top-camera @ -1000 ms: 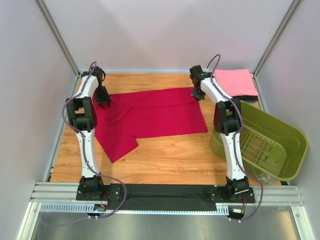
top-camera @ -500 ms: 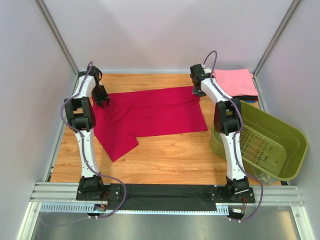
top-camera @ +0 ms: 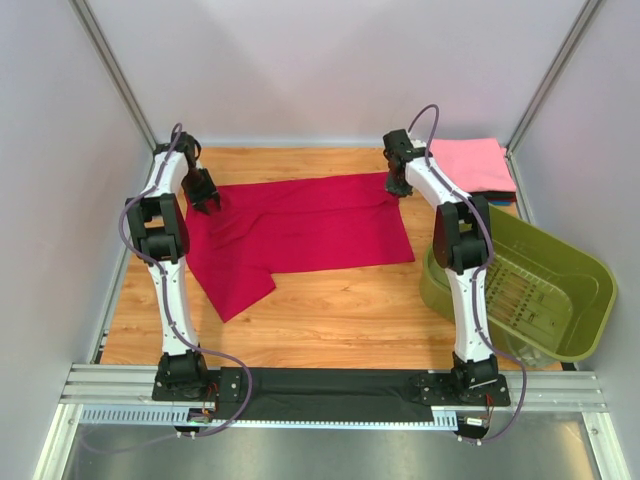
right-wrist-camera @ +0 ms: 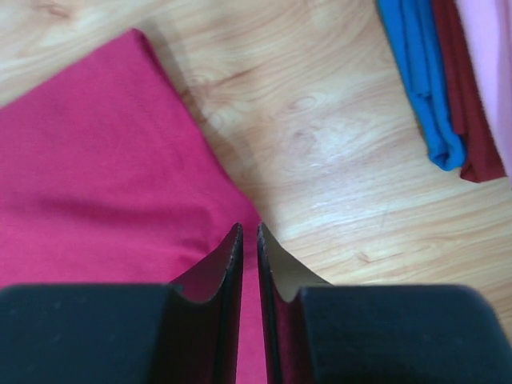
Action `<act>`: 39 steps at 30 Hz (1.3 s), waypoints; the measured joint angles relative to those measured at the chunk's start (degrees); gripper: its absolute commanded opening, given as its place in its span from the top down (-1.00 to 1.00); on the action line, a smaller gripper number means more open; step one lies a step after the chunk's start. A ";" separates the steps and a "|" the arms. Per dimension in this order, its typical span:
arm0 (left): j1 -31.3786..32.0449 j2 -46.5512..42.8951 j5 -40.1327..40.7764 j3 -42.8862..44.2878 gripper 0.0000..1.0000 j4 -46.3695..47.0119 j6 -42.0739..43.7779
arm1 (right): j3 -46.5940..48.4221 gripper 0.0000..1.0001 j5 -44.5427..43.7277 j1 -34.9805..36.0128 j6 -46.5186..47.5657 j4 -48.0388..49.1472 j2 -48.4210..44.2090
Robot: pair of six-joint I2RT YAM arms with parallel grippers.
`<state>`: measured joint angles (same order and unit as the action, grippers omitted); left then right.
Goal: Fold and stack the t-shirts
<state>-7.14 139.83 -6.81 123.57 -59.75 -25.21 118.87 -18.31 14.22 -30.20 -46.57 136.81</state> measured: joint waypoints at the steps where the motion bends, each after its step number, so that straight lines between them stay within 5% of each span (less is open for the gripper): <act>1: -0.02 -0.07 -0.02 -0.09 0.05 0.02 -0.02 | 0.00 0.76 0.39 0.07 0.02 0.39 -0.09; 22: 0.48 -0.11 3.48 0.15 0.01 -0.70 2.21 | -6.95 0.89 -2.58 1.03 3.23 4.48 -2.05; 32: 0.42 -0.94 1.44 0.37 -0.03 -0.63 3.72 | -6.29 0.57 1.16 0.90 6.10 5.16 -3.37; 39: 3.02 -10.56 7.93 -4.85 0.02 -0.33 6.95 | -4.98 0.55 7.45 2.27 4.00 5.20 -10.78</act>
<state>-4.12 129.27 1.13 118.72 -60.07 -18.26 113.89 -10.85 16.49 -26.20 -41.36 126.04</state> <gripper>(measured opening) 0.506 0.223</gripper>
